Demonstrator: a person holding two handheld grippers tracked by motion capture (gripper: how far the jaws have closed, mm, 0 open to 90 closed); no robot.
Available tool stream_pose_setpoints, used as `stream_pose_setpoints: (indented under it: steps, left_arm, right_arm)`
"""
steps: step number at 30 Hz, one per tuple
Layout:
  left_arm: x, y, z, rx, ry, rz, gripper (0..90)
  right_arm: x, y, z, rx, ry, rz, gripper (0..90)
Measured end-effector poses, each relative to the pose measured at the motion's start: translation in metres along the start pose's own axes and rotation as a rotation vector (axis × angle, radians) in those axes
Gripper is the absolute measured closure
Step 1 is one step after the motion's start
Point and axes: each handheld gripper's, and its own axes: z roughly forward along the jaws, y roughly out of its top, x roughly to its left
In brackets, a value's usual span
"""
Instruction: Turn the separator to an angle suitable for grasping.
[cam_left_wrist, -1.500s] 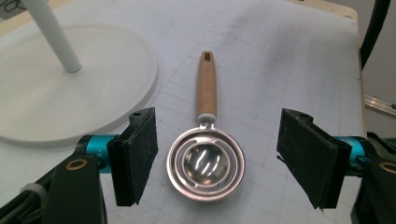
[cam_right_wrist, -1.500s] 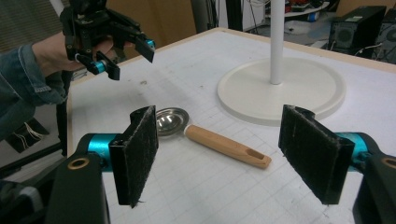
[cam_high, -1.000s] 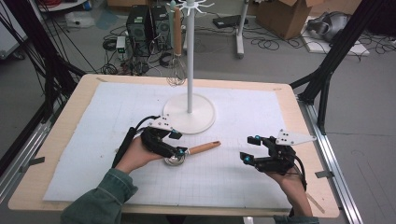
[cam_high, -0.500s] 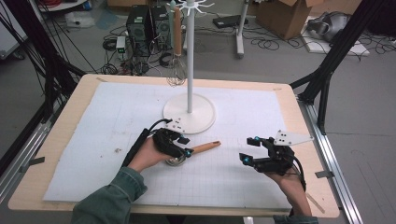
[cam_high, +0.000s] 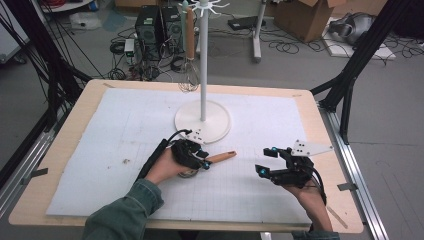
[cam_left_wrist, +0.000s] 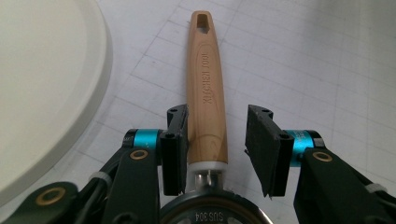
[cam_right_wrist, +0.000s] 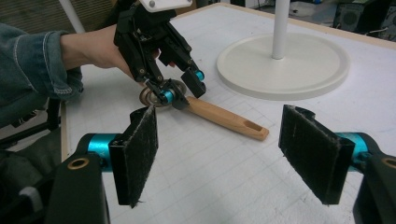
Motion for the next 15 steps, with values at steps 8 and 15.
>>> stream_pose_setpoints:
  steps: [8,15]
  left_arm:
    - [0.0007,-0.0014,0.0045,0.02,0.019,0.004,62.0]
    - [0.0004,-0.0023,0.0084,0.05,0.031,0.011,65.0]
  right_arm:
    - [-0.0009,-0.0002,0.0021,0.007,-0.005,-0.001,27.9]
    - [-0.0009,-0.0011,0.0026,0.012,-0.006,0.001,27.8]
